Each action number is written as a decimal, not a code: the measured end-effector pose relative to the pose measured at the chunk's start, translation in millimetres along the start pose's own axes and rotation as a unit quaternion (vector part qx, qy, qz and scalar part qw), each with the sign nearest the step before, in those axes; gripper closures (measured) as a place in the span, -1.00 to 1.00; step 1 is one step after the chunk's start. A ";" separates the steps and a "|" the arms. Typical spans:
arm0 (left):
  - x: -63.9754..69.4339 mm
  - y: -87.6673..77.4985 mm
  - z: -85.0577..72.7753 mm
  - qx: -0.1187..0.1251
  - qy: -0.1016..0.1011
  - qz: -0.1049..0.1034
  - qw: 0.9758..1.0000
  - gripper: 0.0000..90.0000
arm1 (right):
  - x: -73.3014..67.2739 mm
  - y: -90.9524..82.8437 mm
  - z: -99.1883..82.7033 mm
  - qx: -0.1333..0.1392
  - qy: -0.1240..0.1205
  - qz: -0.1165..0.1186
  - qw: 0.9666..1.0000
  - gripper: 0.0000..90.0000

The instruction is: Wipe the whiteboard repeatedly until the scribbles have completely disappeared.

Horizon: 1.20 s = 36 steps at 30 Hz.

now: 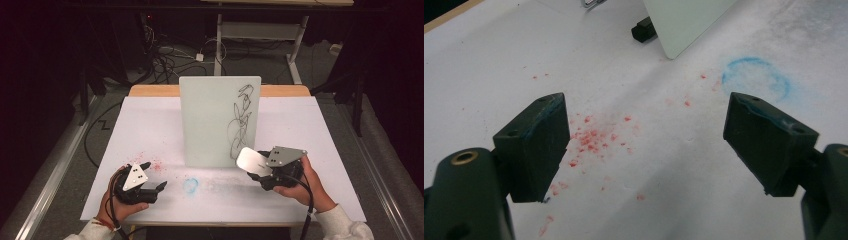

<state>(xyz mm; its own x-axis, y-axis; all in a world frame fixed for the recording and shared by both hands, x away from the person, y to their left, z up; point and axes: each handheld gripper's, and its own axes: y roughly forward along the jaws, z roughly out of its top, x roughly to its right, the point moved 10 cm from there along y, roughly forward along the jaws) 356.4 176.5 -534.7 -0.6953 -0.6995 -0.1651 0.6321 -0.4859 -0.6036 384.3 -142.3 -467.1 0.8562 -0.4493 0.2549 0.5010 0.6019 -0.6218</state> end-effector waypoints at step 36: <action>2.2 3.8 0.0 -0.005 0.001 -0.006 1.000 -0.59 | 74.4 -25.4 100.5 0.136 -0.009 -0.280 0.950 -0.32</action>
<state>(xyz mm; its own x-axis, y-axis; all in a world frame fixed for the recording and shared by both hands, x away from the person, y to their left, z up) 357.3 173.0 -537.4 -0.7039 -0.6924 -0.1587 0.6201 -0.4900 -0.6127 448.0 -124.7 -358.0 0.4473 -0.7391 0.5036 0.8903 0.4216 -0.1720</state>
